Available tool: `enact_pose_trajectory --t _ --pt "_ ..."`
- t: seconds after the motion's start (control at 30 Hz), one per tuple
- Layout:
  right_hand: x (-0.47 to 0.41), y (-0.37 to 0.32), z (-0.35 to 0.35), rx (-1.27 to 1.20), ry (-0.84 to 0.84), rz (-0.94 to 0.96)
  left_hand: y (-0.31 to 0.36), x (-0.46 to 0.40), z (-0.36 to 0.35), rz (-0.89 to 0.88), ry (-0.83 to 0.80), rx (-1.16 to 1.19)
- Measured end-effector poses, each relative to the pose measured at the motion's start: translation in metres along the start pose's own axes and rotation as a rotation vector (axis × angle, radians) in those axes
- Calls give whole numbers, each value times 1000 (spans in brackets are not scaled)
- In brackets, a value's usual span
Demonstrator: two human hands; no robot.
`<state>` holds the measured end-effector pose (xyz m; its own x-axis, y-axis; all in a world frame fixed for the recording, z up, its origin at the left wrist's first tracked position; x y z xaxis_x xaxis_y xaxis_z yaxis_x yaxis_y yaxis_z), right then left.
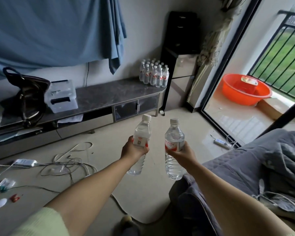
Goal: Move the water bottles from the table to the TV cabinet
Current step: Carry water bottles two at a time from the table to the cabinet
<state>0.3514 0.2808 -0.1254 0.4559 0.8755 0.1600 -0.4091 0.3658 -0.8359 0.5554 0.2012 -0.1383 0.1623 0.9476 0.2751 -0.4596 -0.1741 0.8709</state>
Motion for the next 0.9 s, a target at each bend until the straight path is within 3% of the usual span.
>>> enact_pose_trajectory --t 0.5,0.9 --pt "-223 -68 -24 -117 84 -3 80 -239 27 -44 -50 -60" --pt "-339 -83 -25 -74 35 -23 116 -346 18 5 -54 -61"
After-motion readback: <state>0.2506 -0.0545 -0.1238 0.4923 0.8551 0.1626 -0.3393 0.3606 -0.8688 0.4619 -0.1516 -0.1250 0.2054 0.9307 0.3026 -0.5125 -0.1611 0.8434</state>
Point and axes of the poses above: each hand's wrist, its own x-axis away from the middle knuckle, its own z-axis out of the back of the hand, y = z × x, the point moved 3 cm from there along -x, towards the middle knuckle
